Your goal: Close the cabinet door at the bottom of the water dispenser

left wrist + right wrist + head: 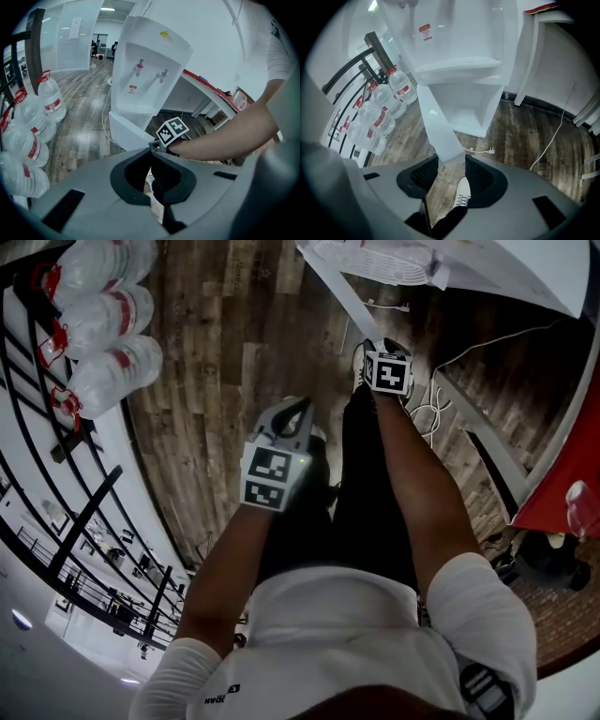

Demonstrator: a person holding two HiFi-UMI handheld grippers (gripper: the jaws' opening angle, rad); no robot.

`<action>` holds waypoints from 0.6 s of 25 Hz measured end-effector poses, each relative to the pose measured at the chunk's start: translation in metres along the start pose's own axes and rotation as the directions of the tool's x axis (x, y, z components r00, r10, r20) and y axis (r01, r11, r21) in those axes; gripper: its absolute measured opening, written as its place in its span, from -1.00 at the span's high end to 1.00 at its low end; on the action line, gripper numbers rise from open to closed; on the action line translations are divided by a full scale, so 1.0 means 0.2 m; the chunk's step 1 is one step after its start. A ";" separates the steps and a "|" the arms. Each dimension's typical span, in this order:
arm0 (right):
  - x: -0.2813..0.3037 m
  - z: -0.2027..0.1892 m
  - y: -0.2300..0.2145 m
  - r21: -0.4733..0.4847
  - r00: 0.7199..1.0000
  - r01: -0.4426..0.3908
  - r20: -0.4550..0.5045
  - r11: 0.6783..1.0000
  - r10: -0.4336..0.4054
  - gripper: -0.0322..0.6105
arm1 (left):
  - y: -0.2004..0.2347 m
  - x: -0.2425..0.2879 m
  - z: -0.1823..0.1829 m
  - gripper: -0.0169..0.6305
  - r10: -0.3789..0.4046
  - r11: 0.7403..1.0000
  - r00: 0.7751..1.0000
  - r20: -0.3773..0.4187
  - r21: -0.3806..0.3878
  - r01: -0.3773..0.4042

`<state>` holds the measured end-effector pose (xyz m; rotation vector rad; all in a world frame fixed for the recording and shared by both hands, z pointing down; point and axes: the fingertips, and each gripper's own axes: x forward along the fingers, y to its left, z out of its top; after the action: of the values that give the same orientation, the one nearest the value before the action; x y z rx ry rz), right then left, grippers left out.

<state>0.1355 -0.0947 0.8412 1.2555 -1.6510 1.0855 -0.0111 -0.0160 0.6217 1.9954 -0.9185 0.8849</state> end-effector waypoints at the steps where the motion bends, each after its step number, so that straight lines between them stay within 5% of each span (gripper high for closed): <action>1: 0.00 0.01 -0.02 -0.004 1.000 0.004 0.002 1.000 -0.004 0.31 | 0.00 0.01 0.01 0.95 -0.003 1.000 1.000 -0.002 0.005 0.003; 15: 0.02 0.25 -0.33 0.020 0.995 0.043 0.086 0.999 -0.045 0.43 | -0.04 0.10 0.09 0.95 -0.011 1.000 1.000 -0.017 0.027 0.012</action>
<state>0.1954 -0.1530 0.8393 1.3617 -1.6733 1.0344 0.0100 -0.0331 0.6265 2.0113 -0.8896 0.9106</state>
